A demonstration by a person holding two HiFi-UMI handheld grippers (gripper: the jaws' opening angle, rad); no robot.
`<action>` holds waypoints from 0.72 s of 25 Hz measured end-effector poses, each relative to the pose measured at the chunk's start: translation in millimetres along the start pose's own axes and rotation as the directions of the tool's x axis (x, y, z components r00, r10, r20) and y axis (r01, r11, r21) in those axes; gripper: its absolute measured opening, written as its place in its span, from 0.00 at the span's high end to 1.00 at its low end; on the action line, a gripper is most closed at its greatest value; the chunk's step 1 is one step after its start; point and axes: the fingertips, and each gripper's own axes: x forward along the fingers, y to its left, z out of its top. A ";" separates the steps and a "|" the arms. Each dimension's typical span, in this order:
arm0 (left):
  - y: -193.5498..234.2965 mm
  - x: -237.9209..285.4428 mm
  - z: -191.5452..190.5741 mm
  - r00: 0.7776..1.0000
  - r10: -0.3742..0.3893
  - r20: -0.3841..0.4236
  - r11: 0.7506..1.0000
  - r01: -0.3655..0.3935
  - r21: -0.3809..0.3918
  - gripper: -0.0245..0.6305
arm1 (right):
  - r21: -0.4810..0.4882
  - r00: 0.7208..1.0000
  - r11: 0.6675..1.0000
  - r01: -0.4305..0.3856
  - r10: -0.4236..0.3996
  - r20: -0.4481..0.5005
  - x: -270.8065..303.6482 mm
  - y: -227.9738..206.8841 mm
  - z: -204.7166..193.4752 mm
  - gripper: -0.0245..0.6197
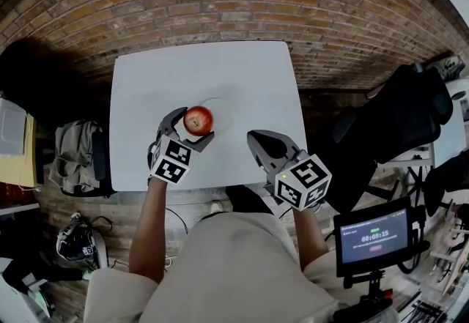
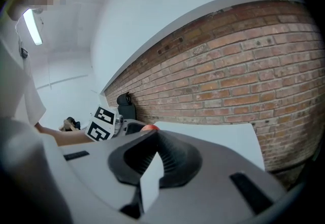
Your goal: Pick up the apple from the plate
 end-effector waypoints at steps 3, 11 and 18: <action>-2.1 -18.4 10.2 0.999 0.018 0.034 1.000 -0.018 0.012 0.35 | -0.032 1.000 0.999 -0.003 0.004 0.020 -3.6 10.2 8.8 0.96; -12.0 -65.2 38.7 0.986 0.063 0.152 0.998 -0.065 0.012 0.35 | -0.090 0.997 0.996 -0.013 0.021 0.081 -14.9 33.2 34.4 0.96; -20.7 -90.0 56.3 0.974 0.075 0.216 0.997 -0.076 0.000 0.35 | -0.109 0.995 0.993 -0.035 0.045 0.090 -19.5 44.0 42.3 0.96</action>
